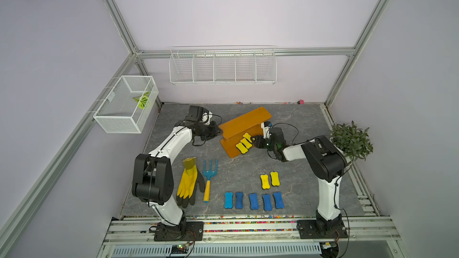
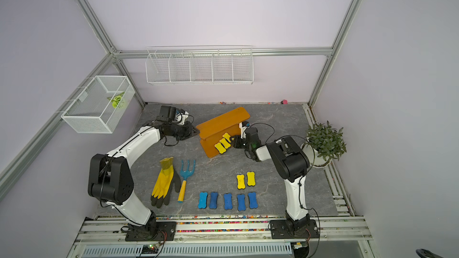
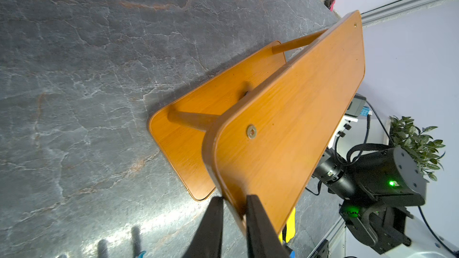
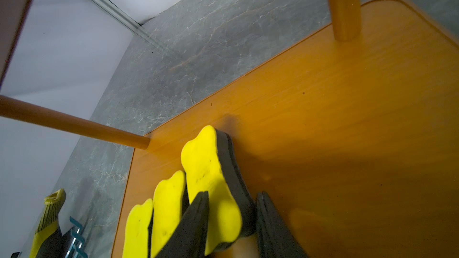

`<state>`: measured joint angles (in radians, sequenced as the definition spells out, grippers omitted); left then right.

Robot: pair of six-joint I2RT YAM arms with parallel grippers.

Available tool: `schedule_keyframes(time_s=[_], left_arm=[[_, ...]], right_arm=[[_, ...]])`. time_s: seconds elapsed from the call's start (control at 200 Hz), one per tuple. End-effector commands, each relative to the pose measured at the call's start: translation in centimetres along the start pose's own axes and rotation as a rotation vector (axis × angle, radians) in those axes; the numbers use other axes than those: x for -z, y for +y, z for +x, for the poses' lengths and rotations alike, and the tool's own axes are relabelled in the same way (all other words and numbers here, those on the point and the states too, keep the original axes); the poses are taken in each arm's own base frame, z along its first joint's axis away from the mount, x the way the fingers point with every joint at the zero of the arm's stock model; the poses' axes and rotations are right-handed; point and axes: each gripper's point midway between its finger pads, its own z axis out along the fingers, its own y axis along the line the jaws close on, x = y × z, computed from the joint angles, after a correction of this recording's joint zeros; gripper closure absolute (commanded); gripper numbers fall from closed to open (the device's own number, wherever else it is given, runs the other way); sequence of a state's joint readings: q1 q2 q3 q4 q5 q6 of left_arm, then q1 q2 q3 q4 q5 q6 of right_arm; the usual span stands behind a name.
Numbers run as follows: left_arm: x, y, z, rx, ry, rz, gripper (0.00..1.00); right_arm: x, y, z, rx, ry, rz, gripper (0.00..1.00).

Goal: Remove the whiteboard erasers from the shelf
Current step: Pick up the whiteboard eraser from the shelf.

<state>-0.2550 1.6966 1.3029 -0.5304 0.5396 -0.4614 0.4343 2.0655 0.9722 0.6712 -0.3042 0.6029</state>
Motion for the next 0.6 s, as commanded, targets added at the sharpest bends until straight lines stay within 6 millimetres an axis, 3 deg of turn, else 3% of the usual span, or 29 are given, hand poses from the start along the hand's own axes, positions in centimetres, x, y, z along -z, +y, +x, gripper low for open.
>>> schedule_keyframes(time_s=[0.0, 0.295, 0.415, 0.595], left_arm=[[-0.6, 1.3, 0.1, 0.003, 0.019, -0.038, 0.79], [-0.6, 1.2, 0.0, 0.002, 0.017, -0.041, 0.78], [-0.4, 1.2, -0.1, 0.002, 0.01, -0.04, 0.78], [0.0, 0.8, -0.1, 0.008, -0.001, -0.029, 0.78]], right_arm=[[-0.3, -0.5, 0.6, -0.008, 0.006, 0.017, 0.68], [0.7, -1.7, 2.3, -0.017, 0.047, 0.076, 1.0], [1.5, -1.6, 2.0, -0.018, 0.038, 0.095, 1.0], [4.1, -0.2, -0.4, -0.009, -0.023, 0.124, 1.0]])
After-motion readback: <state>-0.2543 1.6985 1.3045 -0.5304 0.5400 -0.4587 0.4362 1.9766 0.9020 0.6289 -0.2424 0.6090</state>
